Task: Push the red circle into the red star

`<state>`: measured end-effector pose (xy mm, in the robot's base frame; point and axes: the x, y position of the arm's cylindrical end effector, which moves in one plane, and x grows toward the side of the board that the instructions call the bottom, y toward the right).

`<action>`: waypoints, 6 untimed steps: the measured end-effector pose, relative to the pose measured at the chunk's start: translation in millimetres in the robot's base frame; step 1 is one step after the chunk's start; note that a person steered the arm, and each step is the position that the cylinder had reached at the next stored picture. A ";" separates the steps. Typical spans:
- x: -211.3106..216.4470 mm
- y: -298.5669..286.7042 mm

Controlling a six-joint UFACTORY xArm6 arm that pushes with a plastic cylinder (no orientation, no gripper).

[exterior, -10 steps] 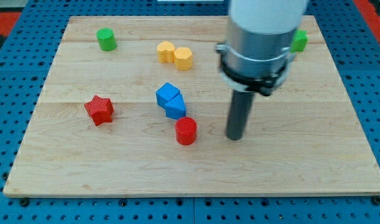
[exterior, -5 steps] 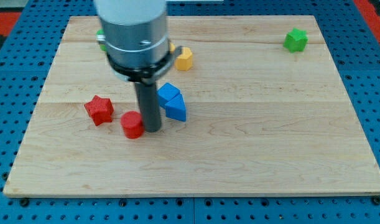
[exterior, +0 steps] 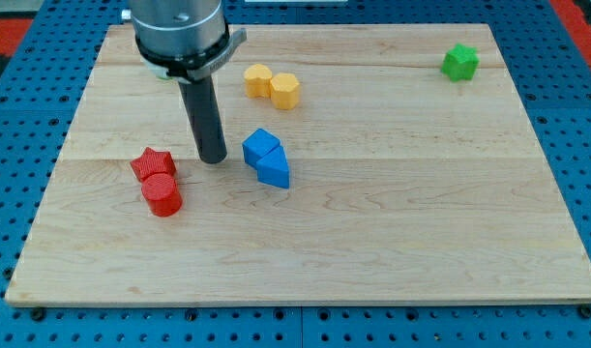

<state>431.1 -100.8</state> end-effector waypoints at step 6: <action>-54.6 -109.6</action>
